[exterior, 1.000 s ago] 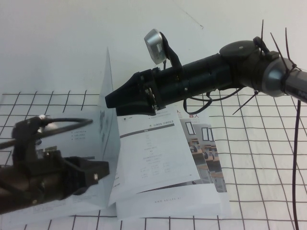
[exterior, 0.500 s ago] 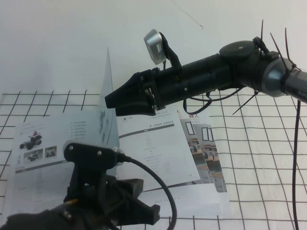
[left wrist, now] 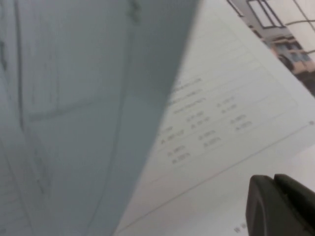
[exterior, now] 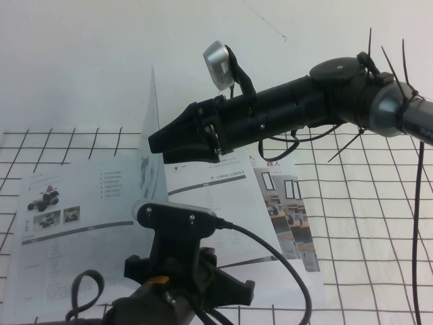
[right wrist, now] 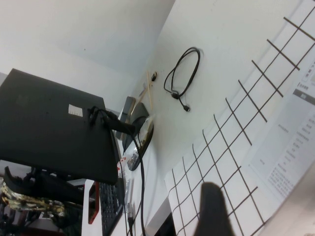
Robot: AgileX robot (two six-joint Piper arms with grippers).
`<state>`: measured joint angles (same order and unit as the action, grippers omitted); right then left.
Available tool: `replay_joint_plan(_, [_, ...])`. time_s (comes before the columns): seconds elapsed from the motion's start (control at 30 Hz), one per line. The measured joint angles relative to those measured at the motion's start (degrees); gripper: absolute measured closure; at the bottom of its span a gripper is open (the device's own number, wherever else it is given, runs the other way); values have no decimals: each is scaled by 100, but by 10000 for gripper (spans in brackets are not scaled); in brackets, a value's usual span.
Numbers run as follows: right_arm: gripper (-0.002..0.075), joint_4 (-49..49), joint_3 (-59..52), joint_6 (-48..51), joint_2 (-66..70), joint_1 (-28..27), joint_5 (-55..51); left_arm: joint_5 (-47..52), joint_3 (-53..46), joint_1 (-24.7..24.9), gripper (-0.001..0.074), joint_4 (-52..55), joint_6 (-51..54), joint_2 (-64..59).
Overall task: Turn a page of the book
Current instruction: Open the closed book
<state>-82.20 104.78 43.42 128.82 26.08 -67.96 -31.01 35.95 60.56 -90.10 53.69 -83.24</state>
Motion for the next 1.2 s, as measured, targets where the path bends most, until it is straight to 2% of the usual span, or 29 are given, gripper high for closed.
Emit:
replay_joint_plan(0.4, [287, -101, 0, 21, 0, 60, 0, -800, 8, -110, 738, -234, -67, -142])
replay_joint_plan(0.73, [287, -360, 0, 48, -25, 60, 0, 25, 8, -1047, 737, -946, 34, -142])
replay_joint_plan(1.07, [295, -230, 0, 247, -303, -134, -26, 26, 8, -1102, 737, -1072, 97, -142])
replay_joint_plan(1.2, [301, 493, 5, 255, -316, -321, -26, 15, 8, -1102, 737, -1072, 97, -142])
